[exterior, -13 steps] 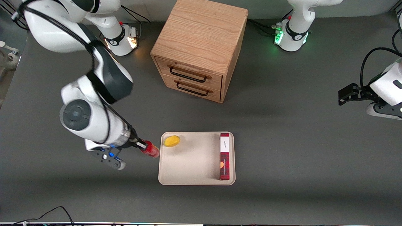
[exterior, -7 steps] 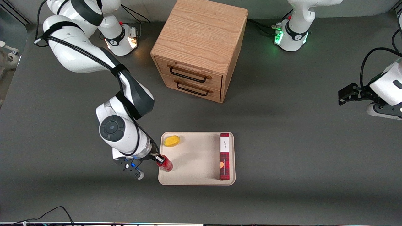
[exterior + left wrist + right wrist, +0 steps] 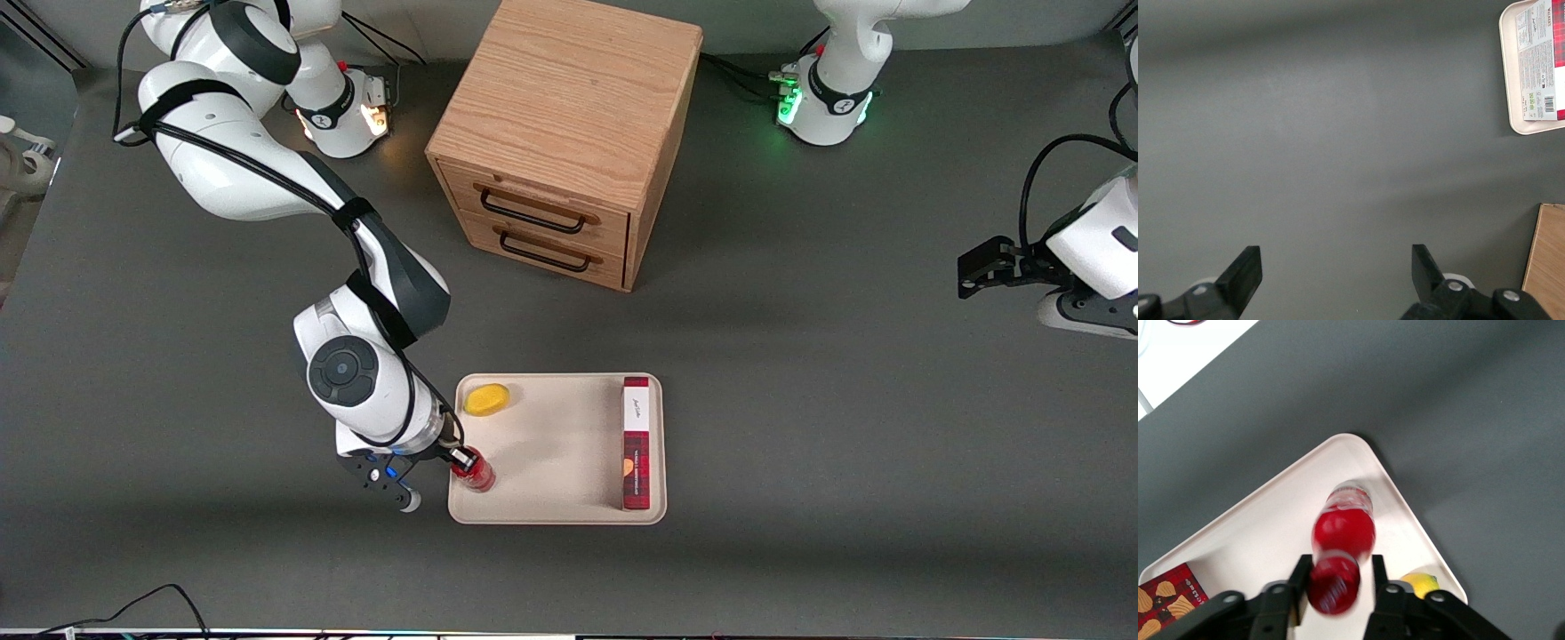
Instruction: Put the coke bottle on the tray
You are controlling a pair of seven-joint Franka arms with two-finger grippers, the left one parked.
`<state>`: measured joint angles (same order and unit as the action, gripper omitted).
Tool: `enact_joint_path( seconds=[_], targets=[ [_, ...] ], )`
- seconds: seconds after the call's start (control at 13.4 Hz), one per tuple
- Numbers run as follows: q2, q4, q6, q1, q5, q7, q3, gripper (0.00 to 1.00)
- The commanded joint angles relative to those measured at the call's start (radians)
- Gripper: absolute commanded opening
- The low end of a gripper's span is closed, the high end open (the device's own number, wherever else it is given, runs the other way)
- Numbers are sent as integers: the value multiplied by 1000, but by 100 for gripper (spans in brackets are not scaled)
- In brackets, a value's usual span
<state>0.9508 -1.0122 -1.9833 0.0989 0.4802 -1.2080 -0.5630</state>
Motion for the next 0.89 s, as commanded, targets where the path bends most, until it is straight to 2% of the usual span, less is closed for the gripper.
enact_joint_path(
  seconds=[0.0, 0.22, 0.45, 0.6, 0.67, 0.82],
  targets=[
    [2, 38, 44, -4, 34, -24, -17, 100],
    [-93, 32, 179, -14, 32, 31, -40, 100],
    [-219, 27, 343, -88, 23, 203, -133, 100],
    [-324, 26, 481, -116, 14, 330, -146, 100],
    [-383, 24, 567, -132, -6, 390, -144, 100],
    [-495, 21, 713, -201, -118, 547, -130, 100]
  ],
)
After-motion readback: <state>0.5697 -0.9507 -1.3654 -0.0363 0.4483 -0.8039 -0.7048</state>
